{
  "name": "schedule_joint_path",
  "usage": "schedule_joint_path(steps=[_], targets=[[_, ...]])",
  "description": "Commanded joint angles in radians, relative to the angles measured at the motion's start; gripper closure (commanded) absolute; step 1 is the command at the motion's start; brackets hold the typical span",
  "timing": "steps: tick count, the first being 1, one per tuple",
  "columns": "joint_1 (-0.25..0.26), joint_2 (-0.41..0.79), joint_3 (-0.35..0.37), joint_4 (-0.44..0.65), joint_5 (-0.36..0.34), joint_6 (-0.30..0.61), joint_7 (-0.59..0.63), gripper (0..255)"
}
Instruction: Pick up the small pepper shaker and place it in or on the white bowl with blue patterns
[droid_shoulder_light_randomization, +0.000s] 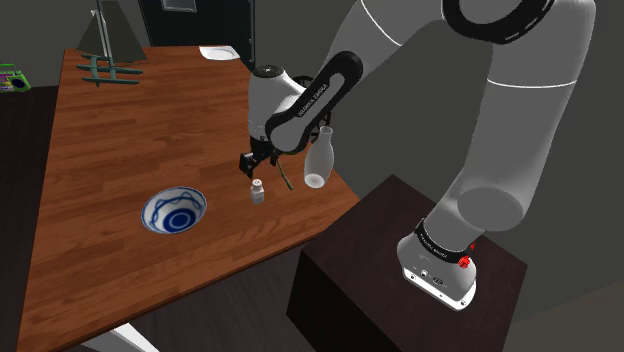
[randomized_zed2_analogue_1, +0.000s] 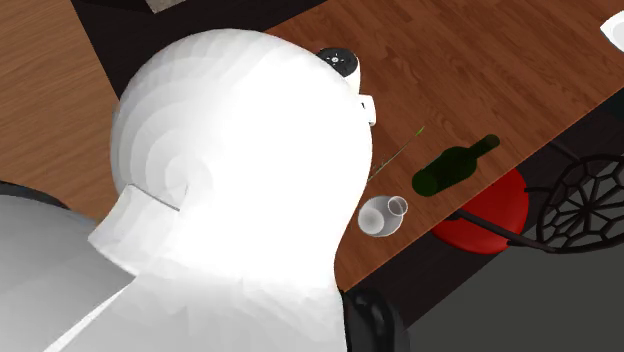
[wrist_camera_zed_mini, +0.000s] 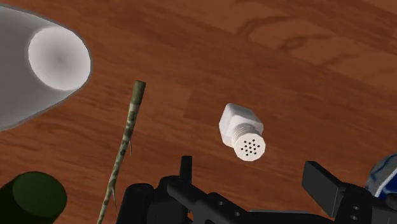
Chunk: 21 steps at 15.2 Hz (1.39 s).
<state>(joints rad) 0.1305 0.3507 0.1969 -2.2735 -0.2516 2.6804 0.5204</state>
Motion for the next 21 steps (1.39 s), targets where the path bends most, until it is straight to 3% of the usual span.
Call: schedule_joint_path(steps=[1,3,10,19,20,21], targets=[[0.032,0.081,-0.028,0.047,-0.045,0.031,0.043,0],[0.062,0.155,-0.052,0.104,-0.073,0.046,0.073,0],[0.085,0.249,-0.086,0.141,-0.101,0.105,0.095,0],[0.087,0.257,-0.088,0.144,-0.103,0.109,0.096,0],[0.087,0.257,-0.088,0.144,-0.103,0.109,0.096,255],[0.087,0.257,-0.088,0.144,-0.103,0.109,0.096,255]])
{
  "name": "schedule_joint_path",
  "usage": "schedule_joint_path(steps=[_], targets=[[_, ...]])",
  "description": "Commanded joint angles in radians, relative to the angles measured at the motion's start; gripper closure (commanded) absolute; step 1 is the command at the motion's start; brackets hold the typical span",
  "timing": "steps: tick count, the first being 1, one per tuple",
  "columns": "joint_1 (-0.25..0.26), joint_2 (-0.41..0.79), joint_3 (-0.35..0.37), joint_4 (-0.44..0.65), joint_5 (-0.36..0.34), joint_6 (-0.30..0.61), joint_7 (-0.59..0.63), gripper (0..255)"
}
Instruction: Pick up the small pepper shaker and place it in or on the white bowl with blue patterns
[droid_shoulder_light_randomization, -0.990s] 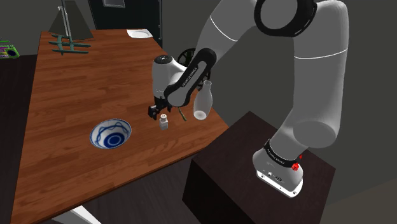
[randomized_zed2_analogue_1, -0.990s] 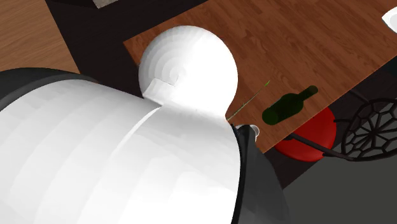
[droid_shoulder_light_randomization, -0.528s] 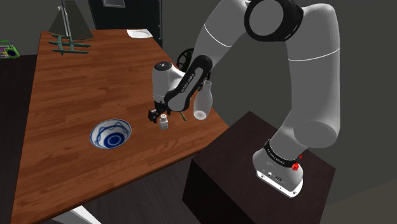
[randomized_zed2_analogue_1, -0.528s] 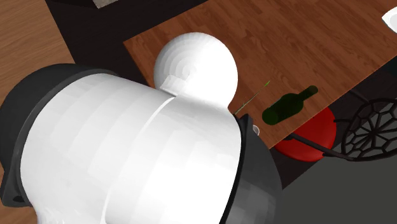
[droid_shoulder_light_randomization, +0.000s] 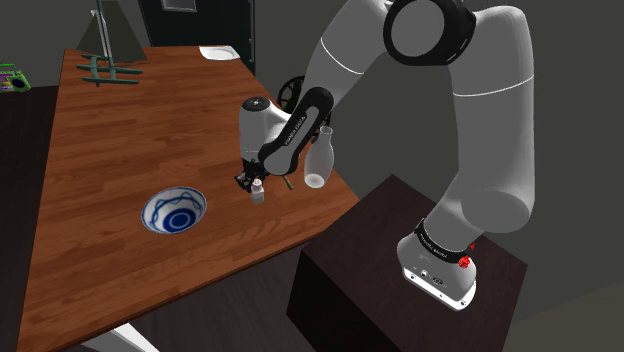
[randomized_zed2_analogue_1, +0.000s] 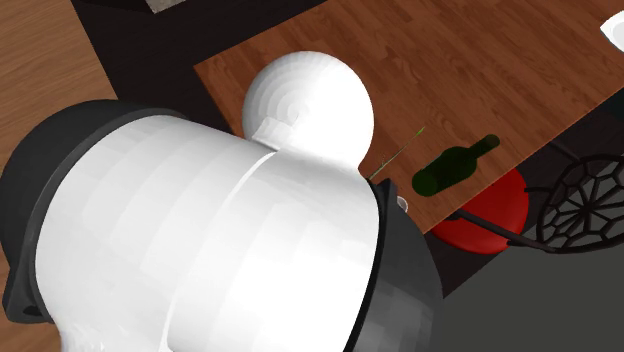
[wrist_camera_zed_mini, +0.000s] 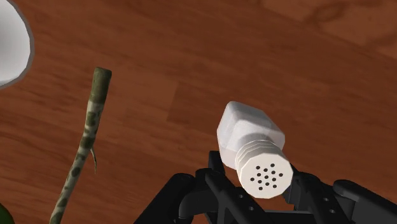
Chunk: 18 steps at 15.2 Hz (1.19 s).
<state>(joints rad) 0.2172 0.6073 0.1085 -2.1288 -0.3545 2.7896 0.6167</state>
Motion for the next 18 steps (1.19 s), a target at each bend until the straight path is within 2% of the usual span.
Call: schedule_joint_path(steps=[1,8,18], targets=[[0.0,0.0,0.0,0.0,0.0,0.0,0.0,255],[0.0,0.001,0.0,0.0,0.0,0.0,0.0,255],[-0.037,-0.127,0.048,-0.037,0.045,-0.091,-0.041,255]])
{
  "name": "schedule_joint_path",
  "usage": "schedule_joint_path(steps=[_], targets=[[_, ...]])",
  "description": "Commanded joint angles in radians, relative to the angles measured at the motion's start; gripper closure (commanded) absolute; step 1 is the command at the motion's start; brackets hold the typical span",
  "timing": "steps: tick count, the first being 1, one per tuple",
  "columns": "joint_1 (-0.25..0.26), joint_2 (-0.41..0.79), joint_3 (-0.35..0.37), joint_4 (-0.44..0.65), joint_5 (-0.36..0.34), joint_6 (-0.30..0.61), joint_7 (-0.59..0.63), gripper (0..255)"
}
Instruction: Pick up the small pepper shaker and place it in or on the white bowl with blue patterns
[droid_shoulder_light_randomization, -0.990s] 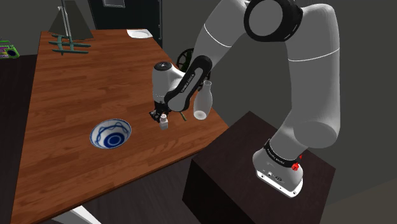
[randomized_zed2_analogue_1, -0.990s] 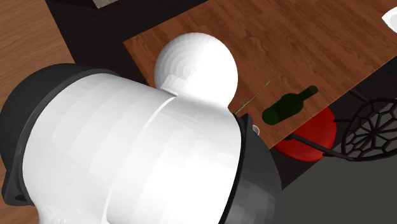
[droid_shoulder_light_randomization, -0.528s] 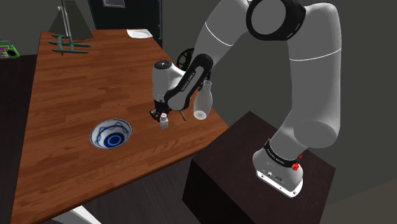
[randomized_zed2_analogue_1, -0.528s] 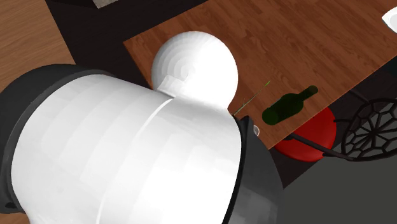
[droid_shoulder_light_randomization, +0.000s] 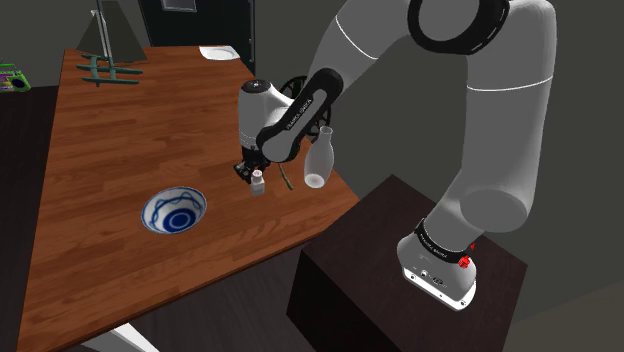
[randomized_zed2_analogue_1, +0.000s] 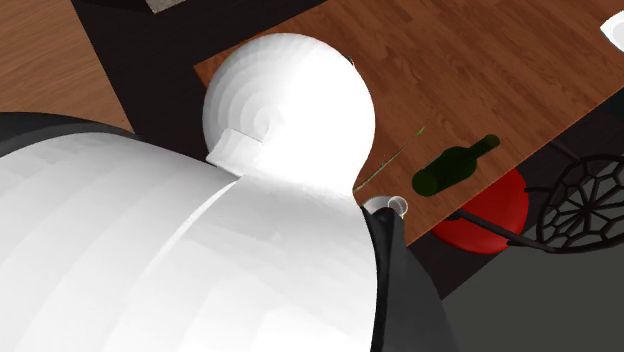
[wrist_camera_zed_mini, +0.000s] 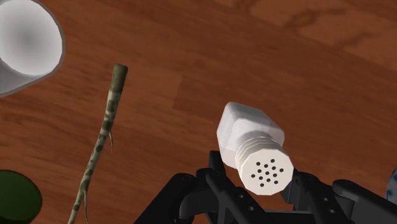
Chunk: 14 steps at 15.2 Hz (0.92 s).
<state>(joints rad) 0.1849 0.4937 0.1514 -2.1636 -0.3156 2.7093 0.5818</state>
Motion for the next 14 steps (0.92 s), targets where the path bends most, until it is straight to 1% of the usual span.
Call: schedule_joint_path(steps=[1,14], targets=[[-0.008,-0.025,0.01,-0.005,0.011,-0.021,-0.01,255],[-0.044,-0.175,0.061,-0.017,0.086,-0.155,-0.071,255]])
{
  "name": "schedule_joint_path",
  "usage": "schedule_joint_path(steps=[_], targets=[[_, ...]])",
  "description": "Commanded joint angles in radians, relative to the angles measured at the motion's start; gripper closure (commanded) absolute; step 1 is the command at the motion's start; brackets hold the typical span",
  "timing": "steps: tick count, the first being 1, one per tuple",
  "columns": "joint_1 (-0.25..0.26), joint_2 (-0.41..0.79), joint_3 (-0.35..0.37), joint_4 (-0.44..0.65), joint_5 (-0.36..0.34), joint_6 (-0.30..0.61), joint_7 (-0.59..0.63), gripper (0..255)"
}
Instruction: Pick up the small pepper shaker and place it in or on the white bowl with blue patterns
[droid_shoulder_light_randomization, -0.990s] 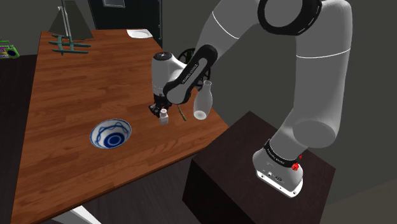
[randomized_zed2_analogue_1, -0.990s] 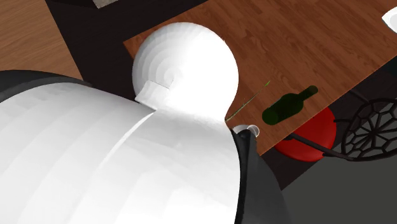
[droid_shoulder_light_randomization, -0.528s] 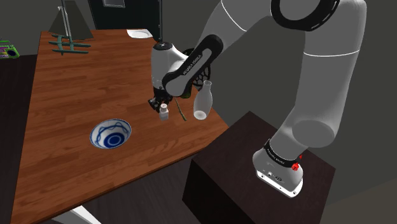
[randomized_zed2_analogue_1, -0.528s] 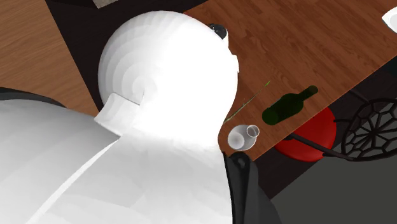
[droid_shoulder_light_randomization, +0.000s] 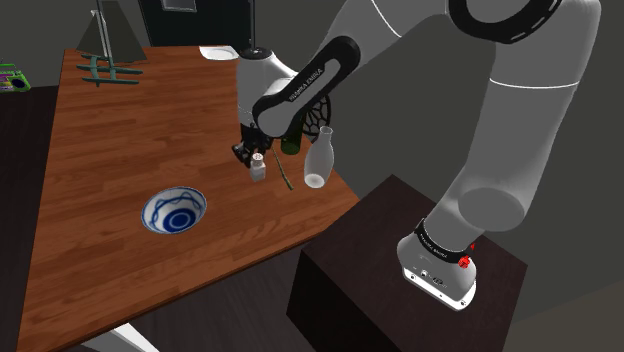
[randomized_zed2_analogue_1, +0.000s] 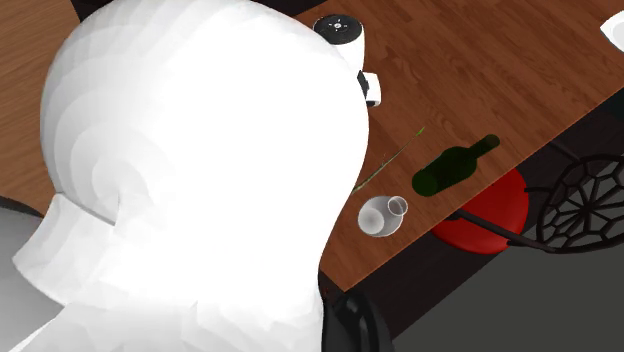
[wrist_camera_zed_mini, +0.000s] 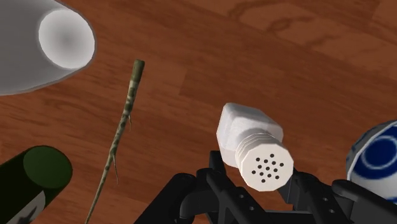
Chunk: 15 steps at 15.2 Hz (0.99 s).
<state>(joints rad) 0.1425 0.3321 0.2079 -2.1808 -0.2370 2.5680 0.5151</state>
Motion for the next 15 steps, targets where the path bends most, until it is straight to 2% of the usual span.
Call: schedule_joint_path(steps=[1,5,15], targets=[[-0.004,-0.024,0.007,0.001,0.013,-0.025,-0.009,255],[-0.011,-0.063,0.017,0.005,0.034,-0.066,-0.026,255],[0.155,0.153,0.04,0.367,-0.023,-0.236,0.158,255]])
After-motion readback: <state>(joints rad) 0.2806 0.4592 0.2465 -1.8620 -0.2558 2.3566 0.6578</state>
